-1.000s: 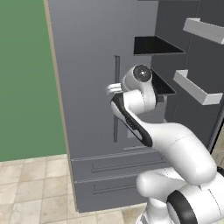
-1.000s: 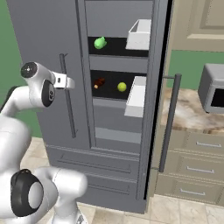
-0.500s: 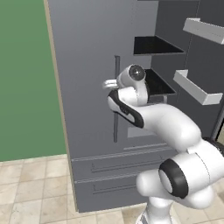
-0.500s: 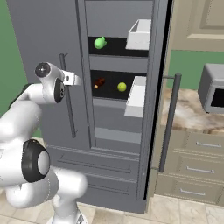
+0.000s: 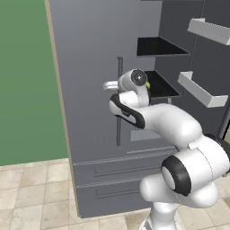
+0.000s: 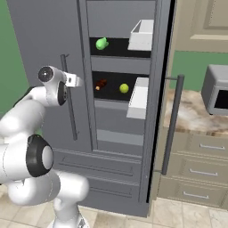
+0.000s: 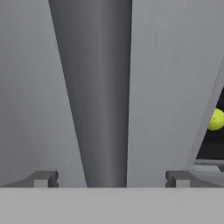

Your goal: Open the fridge, remove the pear, corn, and steak, and place them on any counter.

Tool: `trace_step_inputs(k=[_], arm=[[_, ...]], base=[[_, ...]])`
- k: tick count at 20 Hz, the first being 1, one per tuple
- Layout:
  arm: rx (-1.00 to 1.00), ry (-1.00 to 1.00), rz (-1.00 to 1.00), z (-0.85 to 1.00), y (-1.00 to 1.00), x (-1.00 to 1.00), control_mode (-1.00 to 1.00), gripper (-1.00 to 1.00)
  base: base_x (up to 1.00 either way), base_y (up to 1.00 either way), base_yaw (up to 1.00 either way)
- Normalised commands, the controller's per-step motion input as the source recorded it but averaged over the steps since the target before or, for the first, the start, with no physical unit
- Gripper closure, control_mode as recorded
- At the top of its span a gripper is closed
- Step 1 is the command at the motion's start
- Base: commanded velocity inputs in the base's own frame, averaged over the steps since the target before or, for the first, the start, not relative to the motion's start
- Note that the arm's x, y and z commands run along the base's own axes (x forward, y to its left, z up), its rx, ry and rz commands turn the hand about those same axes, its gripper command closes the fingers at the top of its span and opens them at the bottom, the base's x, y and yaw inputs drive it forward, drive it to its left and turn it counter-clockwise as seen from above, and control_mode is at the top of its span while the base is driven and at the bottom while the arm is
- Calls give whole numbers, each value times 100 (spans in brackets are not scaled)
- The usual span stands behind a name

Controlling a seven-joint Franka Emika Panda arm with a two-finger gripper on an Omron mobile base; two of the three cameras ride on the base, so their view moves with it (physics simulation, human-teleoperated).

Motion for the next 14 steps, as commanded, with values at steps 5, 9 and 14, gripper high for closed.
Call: trace_step_inputs(k=[5,9,14], arm=[[2,0,0,-7,53,3,-100,100],[0,2,0,1,100,-39,-100,100],[1,0,0,10,100,-98,-100,100]], base=[[0,0,0],[0,0,0],[0,0,0]])
